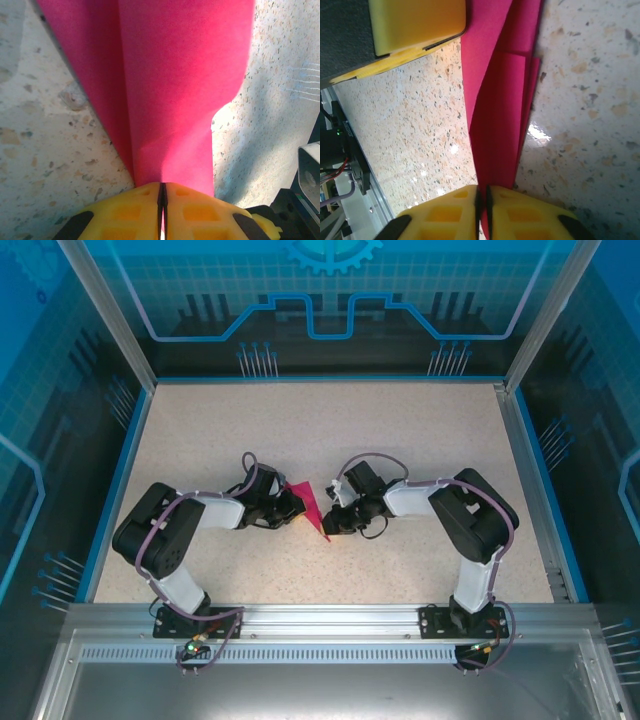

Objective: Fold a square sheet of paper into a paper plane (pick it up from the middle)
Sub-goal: Fold the wing for the fifth time at the center of the table.

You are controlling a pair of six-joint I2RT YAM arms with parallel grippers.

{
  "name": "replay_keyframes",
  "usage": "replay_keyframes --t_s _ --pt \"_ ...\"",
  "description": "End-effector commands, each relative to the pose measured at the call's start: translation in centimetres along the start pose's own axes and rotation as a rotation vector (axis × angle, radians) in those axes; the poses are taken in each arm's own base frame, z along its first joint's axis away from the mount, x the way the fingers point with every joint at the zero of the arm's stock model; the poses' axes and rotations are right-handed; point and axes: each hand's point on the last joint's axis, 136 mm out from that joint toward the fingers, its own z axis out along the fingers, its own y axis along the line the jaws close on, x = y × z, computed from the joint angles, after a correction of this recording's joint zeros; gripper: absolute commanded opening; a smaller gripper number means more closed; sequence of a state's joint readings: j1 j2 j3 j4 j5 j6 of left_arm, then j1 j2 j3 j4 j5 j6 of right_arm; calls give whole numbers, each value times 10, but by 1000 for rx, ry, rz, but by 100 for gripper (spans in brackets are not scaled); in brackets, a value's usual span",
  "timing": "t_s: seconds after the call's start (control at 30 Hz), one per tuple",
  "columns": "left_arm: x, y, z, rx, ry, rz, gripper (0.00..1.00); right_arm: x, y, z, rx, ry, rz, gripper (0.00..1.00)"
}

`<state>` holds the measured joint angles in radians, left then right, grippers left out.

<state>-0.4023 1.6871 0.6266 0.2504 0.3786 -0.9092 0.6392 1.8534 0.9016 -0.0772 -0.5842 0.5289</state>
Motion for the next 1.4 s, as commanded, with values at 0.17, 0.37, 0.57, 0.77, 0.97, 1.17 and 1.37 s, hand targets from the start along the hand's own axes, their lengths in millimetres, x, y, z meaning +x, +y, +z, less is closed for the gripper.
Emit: replay_keyframes --t_s 0.17,0.37,0.57,0.77,0.97,1.17,1.37 --pt "1 -1 -3 -10 0 6 15 20 -23 5 81 62 39 8" --pt "4 -45 -15 170 -11 97 20 17 -28 5 117 53 55 8" --pt "16 -46 -19 201 -11 122 22 17 -33 4 150 47 75 7" --pt "26 -42 -15 214 6 135 20 14 -31 5 125 37 84 7" --pt "34 -38 -15 230 5 158 20 13 -30 7 90 34 106 7" --pt "38 -39 -7 218 25 180 18 8 -28 6 52 24 119 7" --pt "37 -36 -1 207 30 179 16 3 -27 4 24 13 134 7"
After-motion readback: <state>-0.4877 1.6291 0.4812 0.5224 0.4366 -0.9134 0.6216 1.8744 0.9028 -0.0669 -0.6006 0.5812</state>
